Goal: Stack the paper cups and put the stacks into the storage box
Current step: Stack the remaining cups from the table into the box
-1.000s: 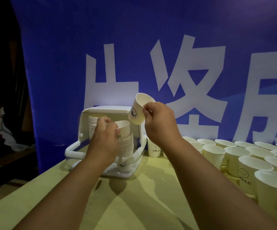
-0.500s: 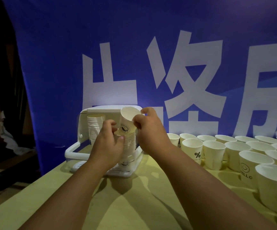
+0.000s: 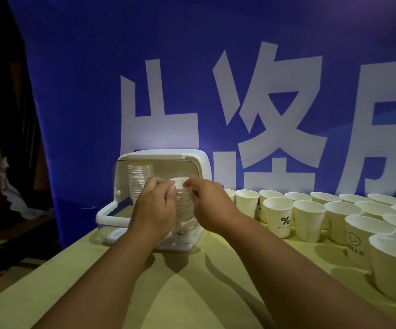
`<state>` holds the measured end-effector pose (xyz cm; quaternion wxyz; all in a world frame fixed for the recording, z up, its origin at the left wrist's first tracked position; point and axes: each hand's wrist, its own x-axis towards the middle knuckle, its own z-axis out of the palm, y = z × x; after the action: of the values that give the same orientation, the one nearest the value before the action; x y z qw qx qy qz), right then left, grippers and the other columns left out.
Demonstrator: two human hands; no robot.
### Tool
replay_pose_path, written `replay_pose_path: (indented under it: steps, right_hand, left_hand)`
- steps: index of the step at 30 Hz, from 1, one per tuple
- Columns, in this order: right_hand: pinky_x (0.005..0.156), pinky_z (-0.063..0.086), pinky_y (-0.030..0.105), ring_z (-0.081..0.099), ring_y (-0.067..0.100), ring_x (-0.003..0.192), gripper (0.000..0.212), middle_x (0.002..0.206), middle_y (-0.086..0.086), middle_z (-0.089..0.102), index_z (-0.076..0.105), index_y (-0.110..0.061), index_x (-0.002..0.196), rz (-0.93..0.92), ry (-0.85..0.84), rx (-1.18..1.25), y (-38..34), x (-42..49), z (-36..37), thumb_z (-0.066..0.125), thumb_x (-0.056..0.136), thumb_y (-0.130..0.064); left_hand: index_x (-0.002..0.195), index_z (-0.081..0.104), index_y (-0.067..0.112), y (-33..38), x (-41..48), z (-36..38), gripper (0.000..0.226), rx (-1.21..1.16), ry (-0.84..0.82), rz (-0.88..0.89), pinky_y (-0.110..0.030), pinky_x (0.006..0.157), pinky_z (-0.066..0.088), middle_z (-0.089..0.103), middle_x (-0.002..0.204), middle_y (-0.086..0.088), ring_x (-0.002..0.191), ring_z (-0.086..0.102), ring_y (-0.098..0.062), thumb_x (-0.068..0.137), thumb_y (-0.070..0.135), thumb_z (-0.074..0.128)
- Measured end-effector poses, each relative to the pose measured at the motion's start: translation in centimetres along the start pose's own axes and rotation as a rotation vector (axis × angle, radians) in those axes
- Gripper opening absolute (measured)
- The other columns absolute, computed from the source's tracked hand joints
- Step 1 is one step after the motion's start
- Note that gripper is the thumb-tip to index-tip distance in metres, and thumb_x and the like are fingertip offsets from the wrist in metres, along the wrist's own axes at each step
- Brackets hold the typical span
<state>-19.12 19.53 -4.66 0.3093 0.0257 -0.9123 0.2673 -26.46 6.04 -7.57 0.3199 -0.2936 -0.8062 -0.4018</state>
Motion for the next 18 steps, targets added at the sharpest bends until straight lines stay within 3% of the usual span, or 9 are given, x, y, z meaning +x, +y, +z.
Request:
replay_pose_path:
  steps: [2,4,9,13,16,18]
  right_hand:
    - [0.087,0.053,0.03,0.06,0.022,0.109,0.054,0.129,0.002,0.059,0.051,-0.026,0.136,-0.007,-0.049,-0.031,0.4,-0.2,0.5,0.068,0.089,-0.005]
    - [0.091,0.05,0.029,0.057,0.023,0.117,0.06,0.139,0.001,0.054,0.049,-0.026,0.141,-0.002,-0.057,-0.036,0.8,-0.2,0.7,0.067,0.089,-0.004]
    - [0.075,0.038,0.01,0.058,0.013,0.112,0.05,0.134,-0.006,0.059,0.051,-0.033,0.138,0.029,0.046,0.059,2.1,-0.3,0.9,0.065,0.093,-0.016]
    - [0.085,0.05,0.025,0.059,0.011,0.101,0.042,0.129,-0.009,0.059,0.056,-0.036,0.129,0.166,0.166,0.035,4.2,-0.7,0.5,0.068,0.091,-0.025]
    - [0.079,0.046,0.022,0.053,0.01,0.091,0.042,0.124,-0.006,0.06,0.058,-0.031,0.126,0.291,0.181,-0.059,6.3,-0.9,0.0,0.071,0.088,-0.023]
    - [0.089,0.049,0.027,0.053,0.013,0.099,0.051,0.13,-0.002,0.056,0.055,-0.026,0.131,0.351,0.134,-0.103,7.4,-1.0,-0.3,0.073,0.085,-0.017]
  left_hand:
    - [0.129,0.063,0.015,-0.1,-0.1,0.1,0.036,0.02,-0.003,-0.018,-0.028,0.082,0.054,0.055,0.121,0.004,0.109,0.057,-0.019,0.108,0.033,0.04]
    - [0.136,0.061,0.015,0.1,-0.1,0.2,0.039,0.033,-0.017,-0.043,-0.035,0.09,0.056,0.059,0.126,0.001,0.113,0.056,-0.019,0.108,0.032,0.04]
    - [0.144,0.054,0.018,0.9,-0.3,0.3,0.042,0.043,-0.049,-0.084,-0.043,0.1,0.054,0.059,0.137,-0.001,0.121,0.055,-0.019,0.109,0.035,0.038]
    - [0.144,0.054,0.015,2.2,-0.8,-0.1,0.041,0.154,0.061,0.005,-0.047,0.104,0.047,0.055,0.141,-0.005,0.129,0.048,-0.025,0.104,0.025,0.051]
    - [0.119,0.065,0.008,4.4,-1.3,0.4,0.026,0.113,0.251,0.217,-0.035,0.089,0.05,0.06,0.117,-0.01,0.107,0.053,-0.024,0.093,0.004,0.061]
    - [0.109,0.066,0.009,6.3,-2.0,1.9,0.022,0.003,0.224,0.279,-0.015,0.081,0.042,0.059,0.106,-0.004,0.094,0.052,-0.016,0.091,-0.002,0.058]
